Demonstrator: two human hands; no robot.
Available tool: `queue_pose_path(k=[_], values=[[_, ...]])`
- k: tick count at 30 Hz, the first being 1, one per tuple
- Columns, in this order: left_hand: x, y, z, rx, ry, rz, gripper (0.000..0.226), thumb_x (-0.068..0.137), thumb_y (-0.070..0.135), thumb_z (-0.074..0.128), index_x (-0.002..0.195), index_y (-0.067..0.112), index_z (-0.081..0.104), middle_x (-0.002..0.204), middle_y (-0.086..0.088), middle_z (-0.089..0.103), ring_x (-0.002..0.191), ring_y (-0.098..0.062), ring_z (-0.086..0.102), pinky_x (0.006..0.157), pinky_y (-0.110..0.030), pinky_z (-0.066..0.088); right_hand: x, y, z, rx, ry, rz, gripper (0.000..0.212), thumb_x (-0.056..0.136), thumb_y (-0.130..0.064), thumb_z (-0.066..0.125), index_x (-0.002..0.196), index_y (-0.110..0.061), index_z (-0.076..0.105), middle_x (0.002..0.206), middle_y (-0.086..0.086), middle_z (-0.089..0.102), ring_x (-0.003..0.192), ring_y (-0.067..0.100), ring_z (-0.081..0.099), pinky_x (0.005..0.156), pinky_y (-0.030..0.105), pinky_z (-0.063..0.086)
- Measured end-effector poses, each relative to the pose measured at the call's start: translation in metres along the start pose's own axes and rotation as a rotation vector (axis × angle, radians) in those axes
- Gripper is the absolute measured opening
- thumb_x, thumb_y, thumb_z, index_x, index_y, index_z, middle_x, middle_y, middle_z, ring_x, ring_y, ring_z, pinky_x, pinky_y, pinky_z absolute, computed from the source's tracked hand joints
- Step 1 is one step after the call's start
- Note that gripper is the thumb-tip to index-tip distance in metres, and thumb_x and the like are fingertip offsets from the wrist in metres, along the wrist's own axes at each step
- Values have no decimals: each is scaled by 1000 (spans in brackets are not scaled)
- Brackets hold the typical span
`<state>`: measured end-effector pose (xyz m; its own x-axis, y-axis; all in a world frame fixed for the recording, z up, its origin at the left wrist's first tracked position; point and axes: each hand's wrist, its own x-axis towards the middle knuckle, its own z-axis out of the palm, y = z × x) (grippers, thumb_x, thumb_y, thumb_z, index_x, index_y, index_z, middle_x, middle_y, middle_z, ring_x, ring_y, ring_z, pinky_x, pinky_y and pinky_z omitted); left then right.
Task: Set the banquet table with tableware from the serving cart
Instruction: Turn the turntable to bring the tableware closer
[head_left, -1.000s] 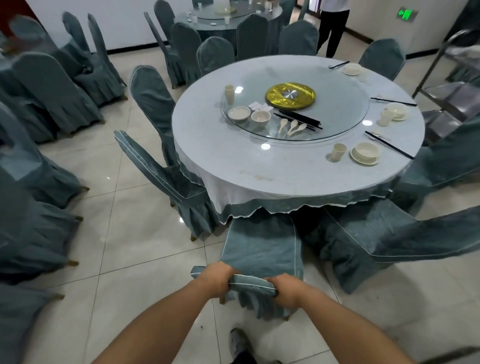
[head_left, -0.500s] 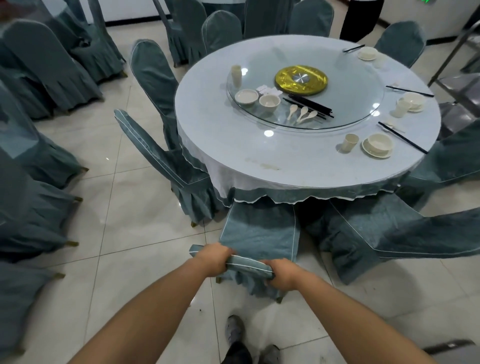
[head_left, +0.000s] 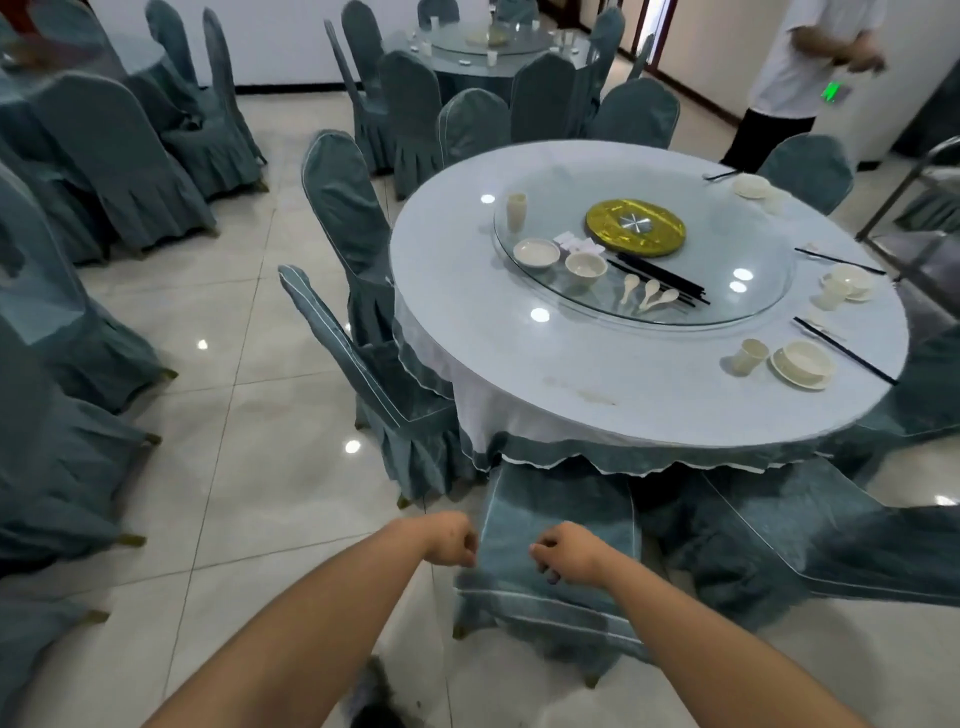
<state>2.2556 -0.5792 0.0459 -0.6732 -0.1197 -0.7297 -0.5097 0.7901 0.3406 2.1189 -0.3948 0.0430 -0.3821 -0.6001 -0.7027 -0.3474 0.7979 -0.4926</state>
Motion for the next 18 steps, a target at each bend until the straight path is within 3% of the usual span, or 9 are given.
queue_pose_path(k=[2,4,6,9,12,15,18], values=[[5,-40,-23,-67,60,-9,23,94,28,54,104,13,68,103,-6,71,91,-21,68,79,-32,55,27,-33,5,39,89,37,23,94,-20,51,76,-10,63,88,9,74,75,20,70,59,25,54],[6,-73,-49,-110,121,-13,22,94,26,53,97,10,68,95,-5,72,84,-20,68,76,-32,55,47,-62,8,37,199,80,21,90,-15,51,72,-10,61,85,11,74,71,19,67,69,32,57],[2,-105,-72,-138,155,-14,17,93,24,55,92,12,66,89,-3,70,78,-18,65,74,-30,54,61,-92,11,10,238,122,22,89,-18,53,72,-8,64,85,11,74,71,20,63,72,34,56],[0,-148,-110,-85,159,15,14,92,24,55,85,16,65,89,-3,70,85,-20,66,75,-28,51,80,-136,13,6,284,170,28,89,-22,52,74,-3,66,85,14,73,69,20,58,70,35,55],[6,-175,-137,-94,177,20,16,90,22,53,78,18,63,82,-2,67,86,-22,66,74,-25,50,97,-167,11,29,324,210,30,89,-25,50,64,-10,57,85,11,73,67,21,57,65,32,52],[21,-190,-162,-140,191,24,25,93,28,48,74,17,60,83,-9,66,74,-23,64,75,-37,59,117,-192,1,29,360,228,27,87,-24,48,61,-15,47,78,7,66,64,21,52,60,29,44],[38,-195,-189,-136,209,33,35,97,32,41,79,12,62,88,-13,66,82,-30,67,80,-44,58,135,-212,-17,16,413,238,28,86,-25,46,60,-16,42,68,3,55,60,20,47,54,28,38]])
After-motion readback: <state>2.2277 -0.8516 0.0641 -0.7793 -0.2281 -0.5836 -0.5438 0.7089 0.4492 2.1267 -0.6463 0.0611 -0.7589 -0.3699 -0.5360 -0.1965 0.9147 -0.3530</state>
